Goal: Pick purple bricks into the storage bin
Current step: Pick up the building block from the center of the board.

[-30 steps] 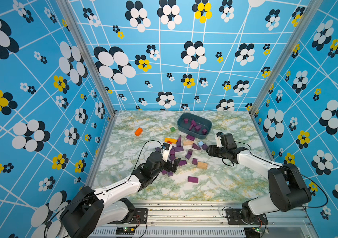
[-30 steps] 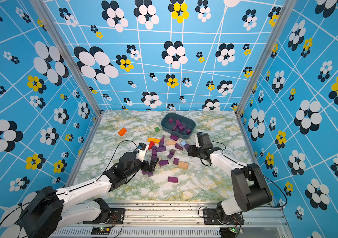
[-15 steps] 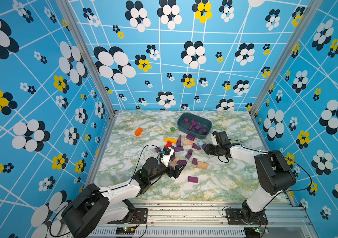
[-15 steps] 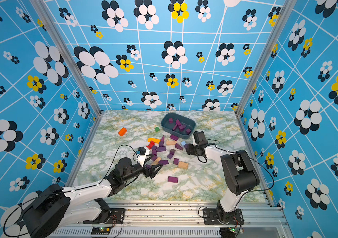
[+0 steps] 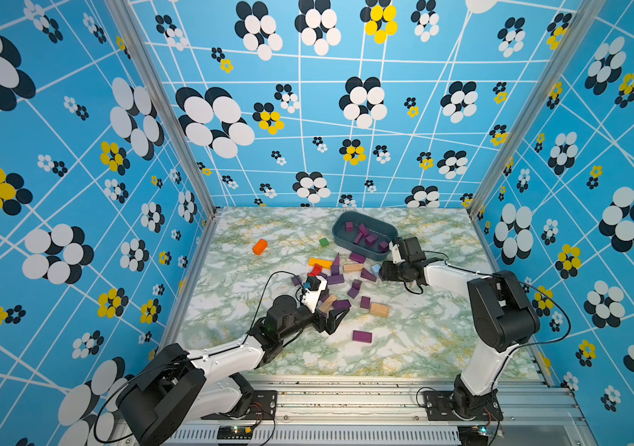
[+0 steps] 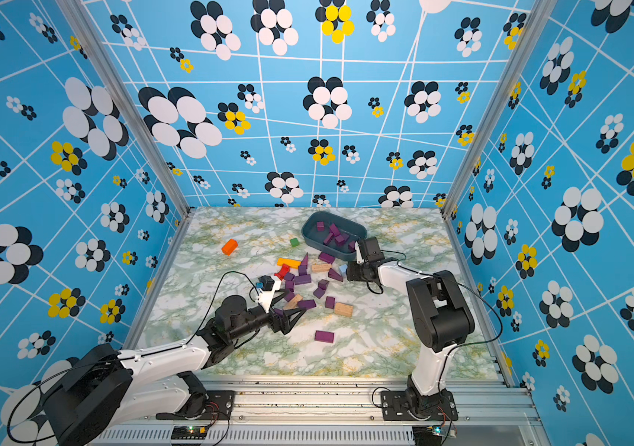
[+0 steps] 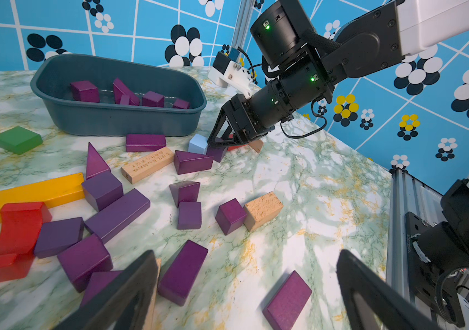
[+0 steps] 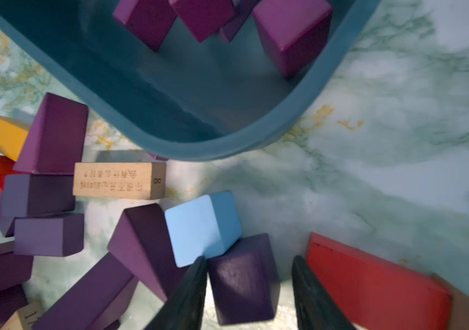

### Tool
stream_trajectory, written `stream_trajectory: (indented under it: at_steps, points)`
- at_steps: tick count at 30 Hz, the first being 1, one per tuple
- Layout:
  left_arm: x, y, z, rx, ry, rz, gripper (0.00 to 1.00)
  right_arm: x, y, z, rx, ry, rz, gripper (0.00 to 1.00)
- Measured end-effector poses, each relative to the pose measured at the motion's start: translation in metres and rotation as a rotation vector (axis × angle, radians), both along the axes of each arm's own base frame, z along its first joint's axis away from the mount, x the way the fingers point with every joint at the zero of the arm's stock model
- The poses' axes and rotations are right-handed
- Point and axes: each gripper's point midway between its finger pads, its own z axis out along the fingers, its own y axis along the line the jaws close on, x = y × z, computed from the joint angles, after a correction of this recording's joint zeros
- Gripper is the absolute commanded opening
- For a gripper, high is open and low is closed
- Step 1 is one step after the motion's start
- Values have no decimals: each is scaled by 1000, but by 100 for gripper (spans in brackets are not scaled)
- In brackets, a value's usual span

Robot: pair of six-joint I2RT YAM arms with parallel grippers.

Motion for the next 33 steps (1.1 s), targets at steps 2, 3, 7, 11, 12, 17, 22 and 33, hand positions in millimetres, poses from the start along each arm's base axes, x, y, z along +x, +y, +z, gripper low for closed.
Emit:
stream_trajectory:
  at_steps: [2, 3, 7, 11, 12, 17, 22, 33]
  points:
    - [0, 0, 0, 0, 0, 1, 99, -2, 1, -5, -9, 13, 6, 44]
    - [0, 0, 0, 0, 0, 1, 99, -3, 1, -8, -14, 19, 9, 43]
    - [1, 0, -3, 7, 7, 4, 100, -5, 3, -11, -23, 30, 20, 34]
    - [1, 0, -5, 11, 10, 4, 100, -3, 4, -8, -23, 27, 21, 23]
    - [1, 0, -5, 10, 10, 4, 100, -3, 4, -8, -25, 29, 22, 20]
    - [1, 0, -5, 10, 9, 4, 100, -5, 5, -1, -10, 27, 13, 18]
    - [2, 0, -8, 16, 16, 4, 99, -2, 14, 41, 86, -38, 2, 17]
    - [2, -1, -14, 27, 25, 3, 99, 75, 21, 112, 313, -194, -98, 29]
